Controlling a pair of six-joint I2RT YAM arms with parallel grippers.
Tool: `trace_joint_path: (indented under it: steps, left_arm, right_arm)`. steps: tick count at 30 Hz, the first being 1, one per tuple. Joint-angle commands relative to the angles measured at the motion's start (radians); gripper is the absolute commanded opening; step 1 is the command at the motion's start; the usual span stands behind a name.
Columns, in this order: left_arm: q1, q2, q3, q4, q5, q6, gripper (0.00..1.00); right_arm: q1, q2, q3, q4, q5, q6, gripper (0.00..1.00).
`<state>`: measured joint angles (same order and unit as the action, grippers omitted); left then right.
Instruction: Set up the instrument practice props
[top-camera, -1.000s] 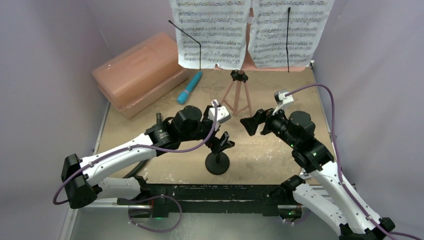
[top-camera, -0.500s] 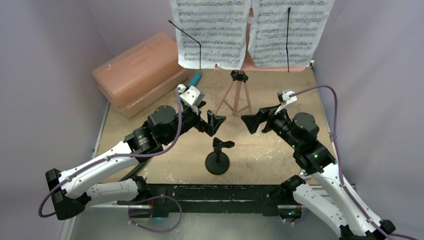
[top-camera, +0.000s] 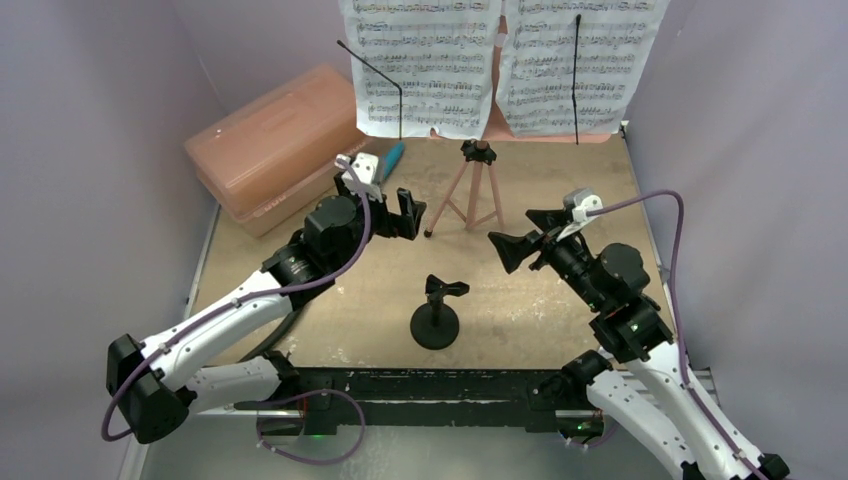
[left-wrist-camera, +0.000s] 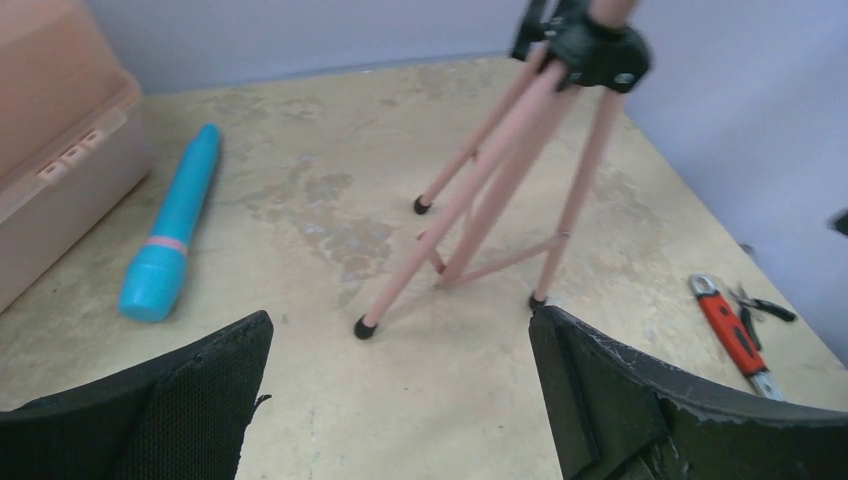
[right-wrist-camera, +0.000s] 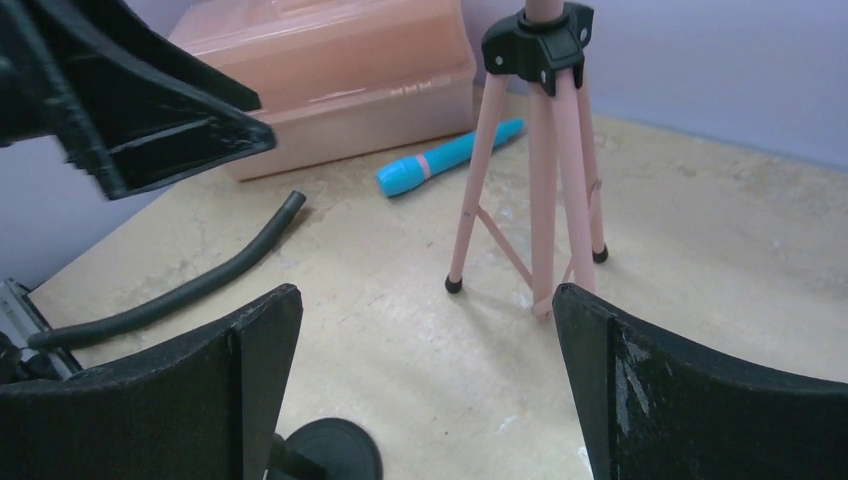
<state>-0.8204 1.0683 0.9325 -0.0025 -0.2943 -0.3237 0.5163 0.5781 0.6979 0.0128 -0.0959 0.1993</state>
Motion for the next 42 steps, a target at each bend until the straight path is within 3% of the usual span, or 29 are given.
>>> trace_joint_path:
  steps: [1, 5, 13, 17, 30, 37, 42]
  left_arm:
    - [0.056, 0.051, -0.016, 0.053, 0.032, -0.063, 1.0]
    - [0.067, 0.123, 0.012, 0.082, 0.051, -0.049, 1.0]
    - [0.082, 0.254, -0.009, 0.292, 0.178, 0.014, 1.0]
    - [0.087, 0.308, -0.032, 0.419, 0.257, 0.081, 1.0]
    - [0.09, 0.467, -0.073, 0.738, 0.289, 0.225, 0.99]
    - [0.095, 0.544, -0.07, 0.874, 0.268, 0.285, 0.88]
    - [0.096, 0.605, -0.05, 0.943, 0.253, 0.314, 0.67]
  right_arm:
    - [0.002, -0.019, -0.021, 0.112, 0.0, -0.088, 0.98]
    - [0.003, -0.037, -0.059, 0.17, 0.035, -0.11, 0.98]
    - [0.002, -0.028, -0.149, 0.351, 0.094, -0.148, 0.98]
    - [0.002, 0.039, -0.15, 0.441, 0.092, -0.163, 0.98]
    - [0.002, 0.332, -0.044, 0.742, 0.124, -0.194, 0.98]
    - [0.001, 0.432, 0.038, 0.821, 0.16, -0.196, 0.9]
    - [0.001, 0.47, 0.048, 0.859, 0.176, -0.187, 0.88]
